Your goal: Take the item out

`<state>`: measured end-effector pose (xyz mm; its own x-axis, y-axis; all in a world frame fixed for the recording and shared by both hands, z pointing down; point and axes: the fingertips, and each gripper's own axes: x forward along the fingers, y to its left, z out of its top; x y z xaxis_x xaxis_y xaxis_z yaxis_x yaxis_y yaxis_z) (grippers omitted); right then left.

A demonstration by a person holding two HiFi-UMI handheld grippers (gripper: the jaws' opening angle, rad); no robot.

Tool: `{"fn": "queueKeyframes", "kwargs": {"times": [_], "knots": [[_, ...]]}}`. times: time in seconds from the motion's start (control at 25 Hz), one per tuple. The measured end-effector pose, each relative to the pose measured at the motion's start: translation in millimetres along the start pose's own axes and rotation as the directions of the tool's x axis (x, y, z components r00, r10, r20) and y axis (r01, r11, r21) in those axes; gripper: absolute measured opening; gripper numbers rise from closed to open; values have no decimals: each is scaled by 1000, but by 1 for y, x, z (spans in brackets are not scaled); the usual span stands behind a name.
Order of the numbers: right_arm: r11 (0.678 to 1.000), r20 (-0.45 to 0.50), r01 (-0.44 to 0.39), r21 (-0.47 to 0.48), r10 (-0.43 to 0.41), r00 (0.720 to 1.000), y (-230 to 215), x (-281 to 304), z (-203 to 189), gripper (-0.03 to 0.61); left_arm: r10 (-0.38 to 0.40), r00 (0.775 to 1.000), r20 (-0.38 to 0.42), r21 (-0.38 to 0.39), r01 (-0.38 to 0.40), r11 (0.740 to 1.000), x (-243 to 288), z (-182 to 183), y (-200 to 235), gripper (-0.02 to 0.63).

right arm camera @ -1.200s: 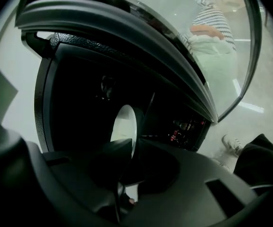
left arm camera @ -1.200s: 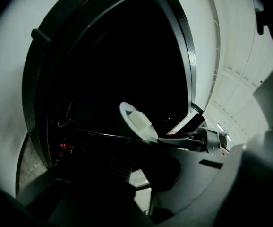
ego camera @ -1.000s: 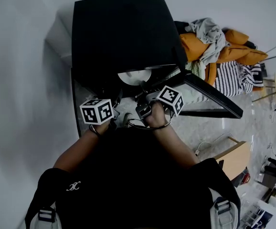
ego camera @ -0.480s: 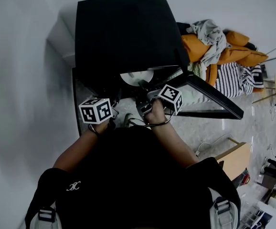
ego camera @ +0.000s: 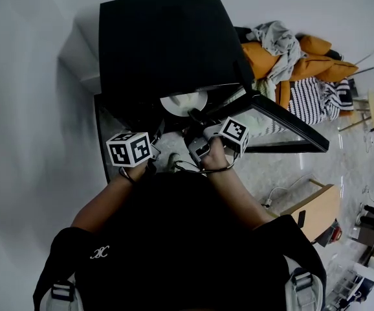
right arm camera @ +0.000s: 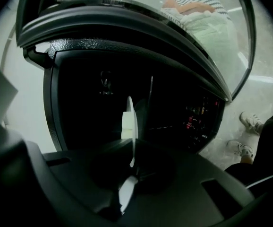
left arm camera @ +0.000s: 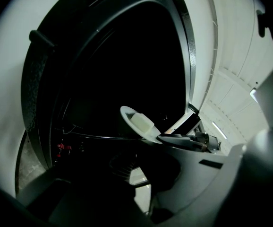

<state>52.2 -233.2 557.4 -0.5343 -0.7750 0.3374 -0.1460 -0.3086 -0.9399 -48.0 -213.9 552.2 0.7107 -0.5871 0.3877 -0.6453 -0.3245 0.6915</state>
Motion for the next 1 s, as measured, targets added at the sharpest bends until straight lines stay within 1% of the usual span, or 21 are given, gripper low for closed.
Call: {"fn": "queueKeyframes", "kwargs": {"times": [0.32,0.4,0.44,0.56,0.6,0.8,0.88,1.0], "knots": [[999,35,-37,33,36,999,-4,-3,1,23,-33,998,-44,29,35,999,10,1,6,9],[998,50,-46,35,44,998,-5,-3,4,23,-24,999,-45,62,27,998,12,2,11,8],[998,59,-55,34,52,997,-3,-4,4,23,-7,999,-41,94,10,996,10,4,13,9],[996,88,-81,42,77,993,4,-17,-3,22,53,998,-20,210,-47,976,-5,11,16,9],[995,97,-86,45,81,992,5,-21,-5,22,62,998,-17,236,-56,970,-9,13,16,8],[994,133,-99,54,91,987,-4,-26,-2,23,64,997,-44,279,-49,959,4,10,32,8],[992,147,-108,62,98,984,0,-40,-12,23,56,997,-57,295,-37,955,-4,6,27,8],[990,160,-128,64,116,980,13,-65,-30,23,29,997,-65,299,-8,954,-19,4,12,8]]}}
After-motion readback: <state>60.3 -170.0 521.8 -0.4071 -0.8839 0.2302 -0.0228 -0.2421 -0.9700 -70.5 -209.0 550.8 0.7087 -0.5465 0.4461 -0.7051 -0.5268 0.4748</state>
